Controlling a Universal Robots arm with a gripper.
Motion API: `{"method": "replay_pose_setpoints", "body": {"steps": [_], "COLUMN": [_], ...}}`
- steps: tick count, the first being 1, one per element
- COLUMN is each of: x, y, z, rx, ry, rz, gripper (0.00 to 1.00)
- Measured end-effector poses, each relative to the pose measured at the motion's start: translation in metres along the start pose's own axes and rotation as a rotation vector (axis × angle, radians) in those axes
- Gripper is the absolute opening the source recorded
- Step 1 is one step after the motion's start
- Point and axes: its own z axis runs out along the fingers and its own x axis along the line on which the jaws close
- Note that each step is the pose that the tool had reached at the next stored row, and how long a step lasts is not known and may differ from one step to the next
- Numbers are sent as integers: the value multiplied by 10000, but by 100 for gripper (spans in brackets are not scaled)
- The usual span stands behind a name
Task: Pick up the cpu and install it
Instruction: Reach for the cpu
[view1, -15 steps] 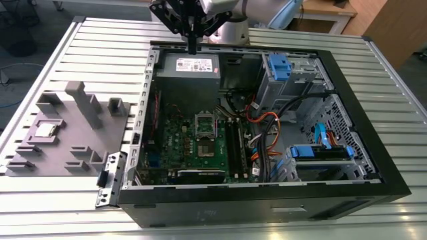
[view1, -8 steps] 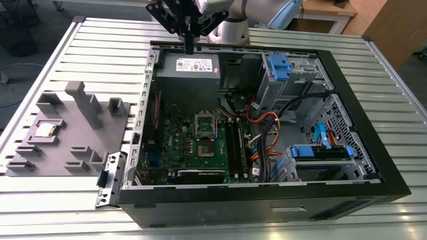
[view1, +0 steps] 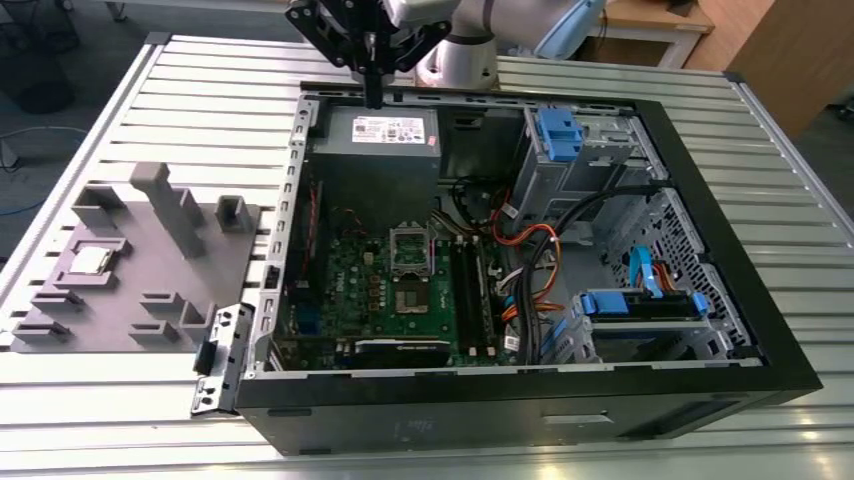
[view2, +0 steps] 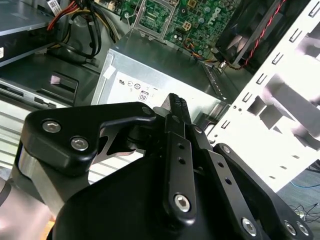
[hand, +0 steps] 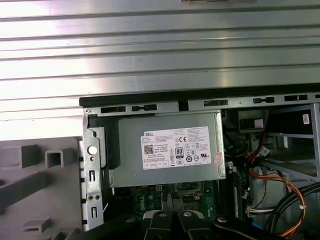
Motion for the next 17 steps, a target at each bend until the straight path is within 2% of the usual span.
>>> {"method": "replay_pose_setpoints", "body": {"steps": [11, 17], "x": [41, 104], "y": [-3, -8], "z": [-1, -3], "rx": [0, -1], "ry": [0, -4], "rz": [0, 1], "gripper": [11, 11]}}
